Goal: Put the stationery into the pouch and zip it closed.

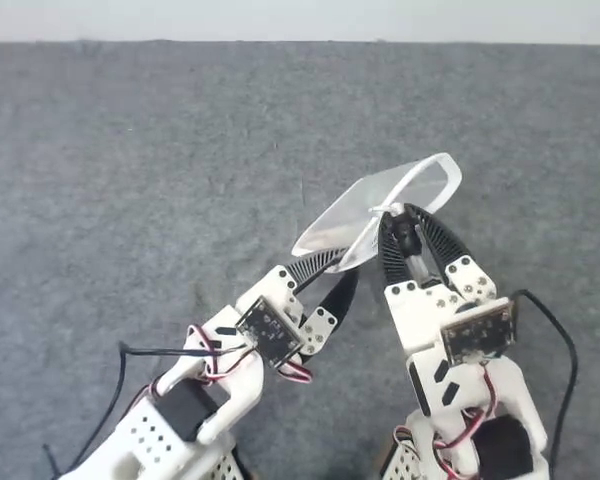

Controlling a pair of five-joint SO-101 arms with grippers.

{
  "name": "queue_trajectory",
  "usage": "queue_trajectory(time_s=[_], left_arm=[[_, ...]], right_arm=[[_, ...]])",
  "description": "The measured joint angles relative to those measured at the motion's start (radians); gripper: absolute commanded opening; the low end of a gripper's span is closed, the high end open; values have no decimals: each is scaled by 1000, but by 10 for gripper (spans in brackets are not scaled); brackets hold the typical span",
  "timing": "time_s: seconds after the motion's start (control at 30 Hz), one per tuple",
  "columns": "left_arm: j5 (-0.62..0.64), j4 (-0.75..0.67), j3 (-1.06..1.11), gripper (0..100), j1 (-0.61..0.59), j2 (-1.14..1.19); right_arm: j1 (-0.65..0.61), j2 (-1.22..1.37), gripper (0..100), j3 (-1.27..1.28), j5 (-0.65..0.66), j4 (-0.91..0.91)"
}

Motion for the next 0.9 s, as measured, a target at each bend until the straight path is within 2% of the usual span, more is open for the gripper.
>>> queue_trajectory(time_s=[0.23, 0.4, 0.63, 0.9], left_arm=[[-21, 140, -83, 8, -38, 0], [-21, 146, -98, 8, -100, 0], [-21, 163, -107, 8, -106, 0], [-21, 166, -107, 8, -110, 0]], right_arm=[[3, 0, 6, 0, 2, -21], [55, 77, 6, 0, -3, -84], [109, 219, 6, 0, -71, -187], [155, 233, 6, 0, -81, -256]])
